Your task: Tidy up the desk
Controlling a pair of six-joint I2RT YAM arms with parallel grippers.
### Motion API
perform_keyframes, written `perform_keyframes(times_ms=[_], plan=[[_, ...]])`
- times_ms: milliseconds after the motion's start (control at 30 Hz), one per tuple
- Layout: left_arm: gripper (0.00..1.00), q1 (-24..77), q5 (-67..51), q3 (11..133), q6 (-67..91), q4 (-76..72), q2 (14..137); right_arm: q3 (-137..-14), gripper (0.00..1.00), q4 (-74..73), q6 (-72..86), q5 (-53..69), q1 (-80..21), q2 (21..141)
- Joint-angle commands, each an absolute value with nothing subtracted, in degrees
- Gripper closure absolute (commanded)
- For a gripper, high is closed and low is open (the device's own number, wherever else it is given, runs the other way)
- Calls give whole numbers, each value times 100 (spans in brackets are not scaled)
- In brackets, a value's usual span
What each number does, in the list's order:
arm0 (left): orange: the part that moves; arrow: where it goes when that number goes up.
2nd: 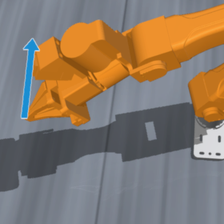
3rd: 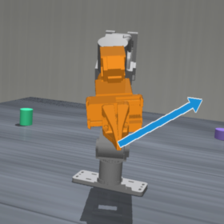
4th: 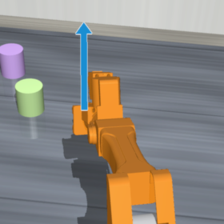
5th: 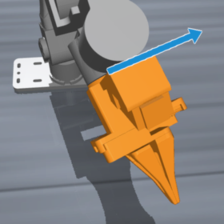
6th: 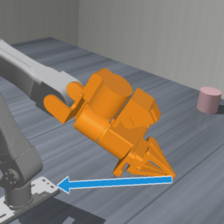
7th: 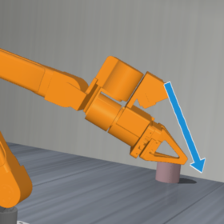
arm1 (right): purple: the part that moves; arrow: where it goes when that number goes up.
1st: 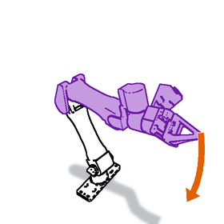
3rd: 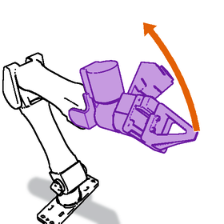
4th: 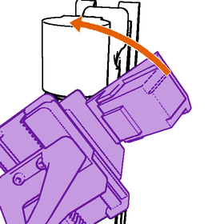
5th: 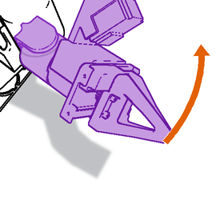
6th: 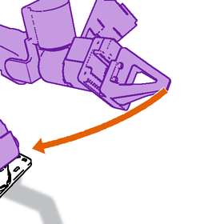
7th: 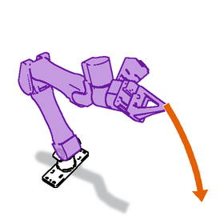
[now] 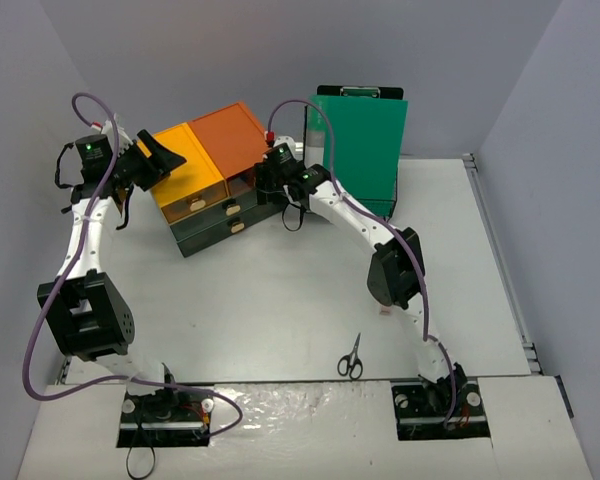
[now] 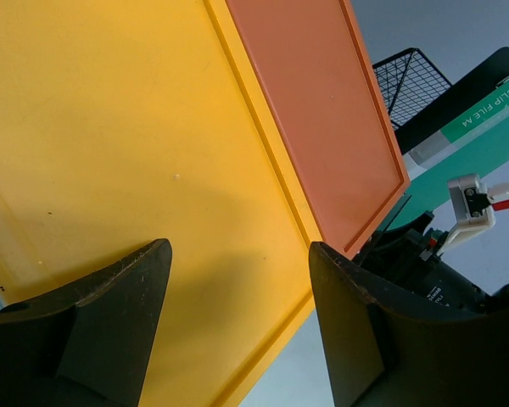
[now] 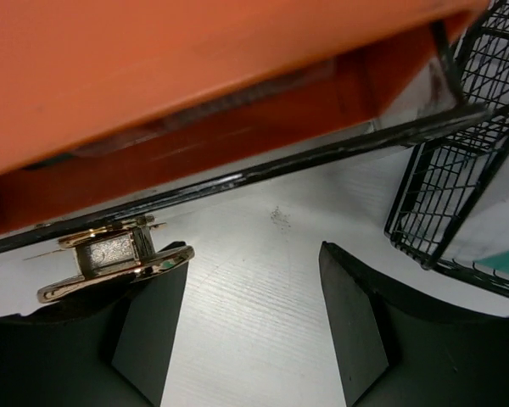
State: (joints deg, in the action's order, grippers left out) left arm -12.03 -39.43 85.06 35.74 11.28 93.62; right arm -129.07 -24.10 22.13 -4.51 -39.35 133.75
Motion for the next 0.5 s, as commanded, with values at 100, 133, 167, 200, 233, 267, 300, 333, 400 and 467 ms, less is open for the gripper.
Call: perform_keyframes(times_ms=[100,133,167,200,233,267,300,333,400,467], plan=[[37,-1213,-3794,8552,3372,1643,9475,-13191,38,-1604,2390,-489,-3906,13195],[37,-1213,-3788,8552,3367,1644,9475,-13163,37,-1588,2409,-483,-3894,13155],[37,-1213,-3788,8569,3375,1661,9483,-13089,37,-1531,2425,-466,-3894,13098],[37,-1213,-3795,8576,3368,1654,9490,-12953,36,-1438,2454,-431,-3879,13004],[37,-1213,-3797,8578,3366,1659,9498,-12896,36,-1415,2498,-291,-3857,12963],[37,-1213,-3797,8582,3370,1658,9504,-12803,36,-1398,2579,-173,-3836,12873],[37,-1213,-3797,8587,3375,1653,9509,-12684,35,-1373,2673,-78,-3816,12754],[37,-1213,-3789,8587,3367,1652,9510,-12528,35,-1306,2745,43,-3798,12639],[37,-1213,-3784,8569,3344,1666,9484,-11761,35,-975,2971,577,-3771,12281],[37,-1217,-3779,8545,3344,1658,9492,-11252,35,-720,3182,904,-3778,11940]])
